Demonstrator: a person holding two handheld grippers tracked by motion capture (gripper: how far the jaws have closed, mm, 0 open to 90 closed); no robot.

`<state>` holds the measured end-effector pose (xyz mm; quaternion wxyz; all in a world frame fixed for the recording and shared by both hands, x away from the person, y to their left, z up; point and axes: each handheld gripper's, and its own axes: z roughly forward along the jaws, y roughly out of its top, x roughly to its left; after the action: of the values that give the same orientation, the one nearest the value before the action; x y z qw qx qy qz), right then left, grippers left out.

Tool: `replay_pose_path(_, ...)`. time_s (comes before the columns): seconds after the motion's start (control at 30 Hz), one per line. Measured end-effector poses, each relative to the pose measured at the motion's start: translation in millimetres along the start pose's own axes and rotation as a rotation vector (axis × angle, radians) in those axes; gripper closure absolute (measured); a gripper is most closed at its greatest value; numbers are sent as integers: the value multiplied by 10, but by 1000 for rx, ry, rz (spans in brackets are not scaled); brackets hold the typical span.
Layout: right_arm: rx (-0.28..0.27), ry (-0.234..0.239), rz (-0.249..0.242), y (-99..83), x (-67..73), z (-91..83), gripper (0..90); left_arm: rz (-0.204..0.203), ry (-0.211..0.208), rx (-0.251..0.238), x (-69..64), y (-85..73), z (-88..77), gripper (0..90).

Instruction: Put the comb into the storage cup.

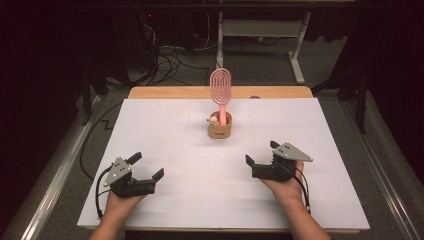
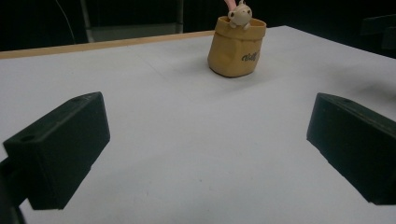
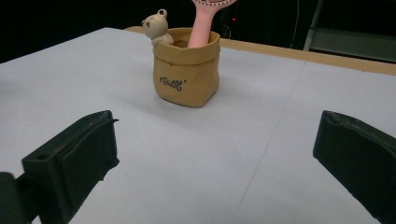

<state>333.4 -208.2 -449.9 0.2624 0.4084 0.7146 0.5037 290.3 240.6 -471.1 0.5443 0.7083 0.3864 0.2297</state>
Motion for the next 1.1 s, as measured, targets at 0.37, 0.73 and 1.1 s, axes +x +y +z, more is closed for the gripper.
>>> replay_pose_path(0.37,-25,-35,-7,-261,-208,-435,3,4,4,9,7,-1,-3,0)
replay_pose_path(0.73,-64,-57,-3,-380,-319,-764,2,-9,27,-1,11,5,-16,0)
replay_pose_path(1.1,-56,-78,5,-376,-348,-704,3,-19,36,-6,37,-10,-60,0)
